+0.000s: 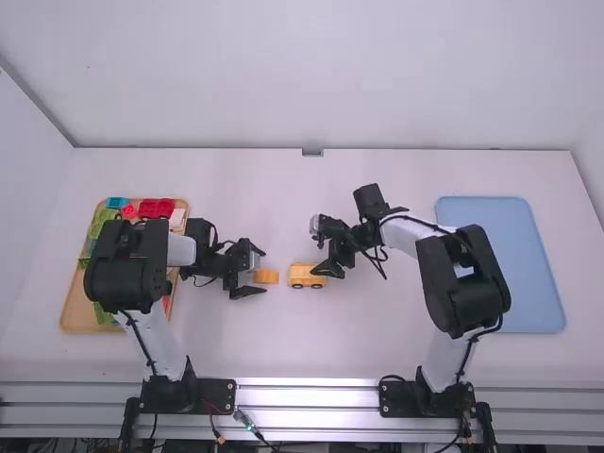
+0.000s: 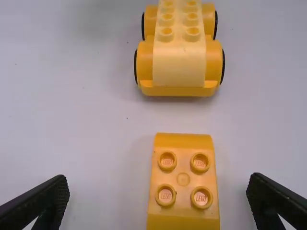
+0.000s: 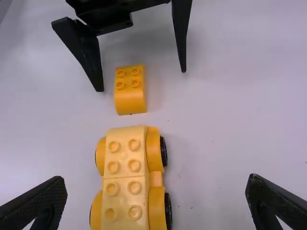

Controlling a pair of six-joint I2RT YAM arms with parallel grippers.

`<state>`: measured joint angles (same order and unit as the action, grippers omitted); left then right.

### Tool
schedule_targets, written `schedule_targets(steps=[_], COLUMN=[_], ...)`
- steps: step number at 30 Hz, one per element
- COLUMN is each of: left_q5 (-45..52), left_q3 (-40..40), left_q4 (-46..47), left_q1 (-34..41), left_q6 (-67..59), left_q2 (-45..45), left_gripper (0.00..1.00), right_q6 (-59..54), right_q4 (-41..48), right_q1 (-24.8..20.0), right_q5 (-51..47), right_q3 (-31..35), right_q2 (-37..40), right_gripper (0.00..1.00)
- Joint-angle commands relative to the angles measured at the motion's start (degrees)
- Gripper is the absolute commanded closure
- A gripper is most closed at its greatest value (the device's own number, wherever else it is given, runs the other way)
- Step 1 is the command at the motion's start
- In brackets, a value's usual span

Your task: Assemble lego blocks to make yellow taxi

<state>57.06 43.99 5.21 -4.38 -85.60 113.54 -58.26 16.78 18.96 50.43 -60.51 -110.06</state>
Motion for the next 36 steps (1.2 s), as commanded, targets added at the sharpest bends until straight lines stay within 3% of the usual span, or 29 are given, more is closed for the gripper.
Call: schedule_targets(steps=[1,6,13,15,21,23,30,34,36], left_q5=[0.9,0.9,0.2,-1.2,-1.0,-1.0,-1.2,-1.1,-1.1], left_q3=[0.5,0.2,-1.2,-1.6,-1.7,-1.5,-0.2,1.2,1.6], left_q4=[0.6,0.3,-0.3,-1.3,-1.3,-1.3,-0.7,0.8,1.9], left_q1=[0.3,0.1,0.6,0.6,1.2,1.2,1.1,1.3,1.4], left_q6=[-1.3,-1.2,-1.3,-1.2,-1.2,-1.2,2.4,5.0,4.9], left_q2=[1.2,1.2,1.2,1.2,1.2,1.2,1.1,0.3,-0.8], left_gripper=[0.00,0.34,0.47,0.57,0.64,0.72,0.70,0.72,0.73], right_q6=[1.4,1.5,1.4,1.4,1.3,1.7,2.2,-3.5,-3.3], right_q4=[-0.6,-0.9,-2.1,-2.1,-1.9,-2.8,-0.3,2.8,-1.5], right_q1=[-0.2,-0.2,-0.2,-0.2,0.5,0.5,0.6,1.6,2.5], right_q5=[1.0,0.9,1.0,1.0,0.5,-0.8,-0.7,-0.5,-0.5], right_q3=[1.4,1.3,1.3,1.3,1.3,1.3,1.4,2.3,5.0], right_q2=[1.5,1.5,1.5,1.5,1.5,1.5,1.5,1.5,1.5], right_gripper=[0.01,0.01,0.01,0.01,0.01,0.01,0.01,0.01,0.01])
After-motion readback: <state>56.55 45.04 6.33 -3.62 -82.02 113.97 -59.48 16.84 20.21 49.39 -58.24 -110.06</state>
